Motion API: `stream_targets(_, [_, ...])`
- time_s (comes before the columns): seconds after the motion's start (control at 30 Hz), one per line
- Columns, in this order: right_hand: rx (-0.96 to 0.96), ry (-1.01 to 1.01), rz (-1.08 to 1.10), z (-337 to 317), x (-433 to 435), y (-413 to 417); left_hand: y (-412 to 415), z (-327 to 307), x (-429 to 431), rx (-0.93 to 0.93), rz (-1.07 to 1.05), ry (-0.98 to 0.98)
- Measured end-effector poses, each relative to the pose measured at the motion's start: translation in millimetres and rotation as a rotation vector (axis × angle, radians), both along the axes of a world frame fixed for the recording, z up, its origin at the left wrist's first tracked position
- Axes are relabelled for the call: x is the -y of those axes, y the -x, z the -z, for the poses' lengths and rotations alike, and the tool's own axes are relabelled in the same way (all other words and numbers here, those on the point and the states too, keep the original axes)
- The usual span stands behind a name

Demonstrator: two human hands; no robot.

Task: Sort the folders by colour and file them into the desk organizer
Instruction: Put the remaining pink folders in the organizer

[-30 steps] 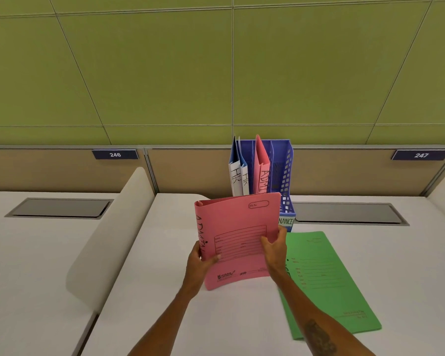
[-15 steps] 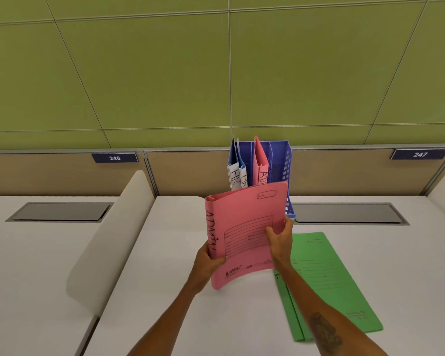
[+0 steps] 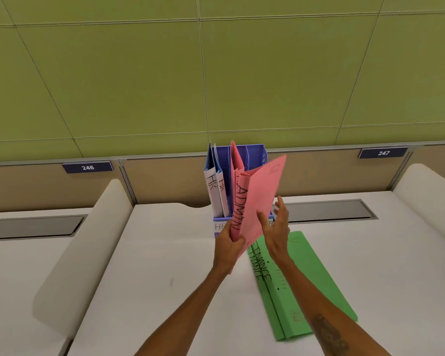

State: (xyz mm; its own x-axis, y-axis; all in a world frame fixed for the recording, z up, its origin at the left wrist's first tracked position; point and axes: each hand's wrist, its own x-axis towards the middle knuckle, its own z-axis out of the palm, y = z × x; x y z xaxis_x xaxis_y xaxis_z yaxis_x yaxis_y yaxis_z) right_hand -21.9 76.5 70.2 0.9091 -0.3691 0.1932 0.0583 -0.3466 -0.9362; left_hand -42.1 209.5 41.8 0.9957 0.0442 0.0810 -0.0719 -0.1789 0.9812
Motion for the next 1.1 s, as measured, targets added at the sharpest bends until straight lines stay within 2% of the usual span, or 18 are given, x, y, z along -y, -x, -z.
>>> stream_targets(0.2, [0.071, 0.192, -0.105, -5, 5, 17, -8, 2, 48, 0.143, -0.105, -0.051])
stream_targets(0.37, [0.039, 0.254, -0.053, -21, 1, 20, -6, 3, 76, 0.234, -0.162, -0.133])
stream_targets(0.43, [0.013, 0.214, 0.003, -27, -1, 19, 0, 1, 82, 0.227, -0.075, 0.104])
stream_targets(0.5, [-0.028, 0.178, 0.073, -32, -2, 17, 5, -2, 87, 0.217, -0.129, 0.3])
stream_targets(0.57, [-0.06, 0.164, 0.124, -35, 0, 13, 8, -3, 90, 0.162, -0.175, 0.379])
stream_targets(0.7, [-0.063, 0.147, 0.172, -35, 8, 8, 5, -12, 93, 0.171, -0.162, 0.363])
stream_targets(0.9, [0.053, 0.134, 0.207, -47, 9, 3, -10, -26, 98, 0.121, 0.019, 0.439])
stream_targets(1.0, [0.09, 0.148, 0.182, -57, 10, -5, -23, -36, 95, 0.204, -0.033, 0.347])
stream_targets(1.1, [0.082, 0.129, 0.139, -66, 10, -16, -37, -44, 92, 0.213, -0.011, 0.335])
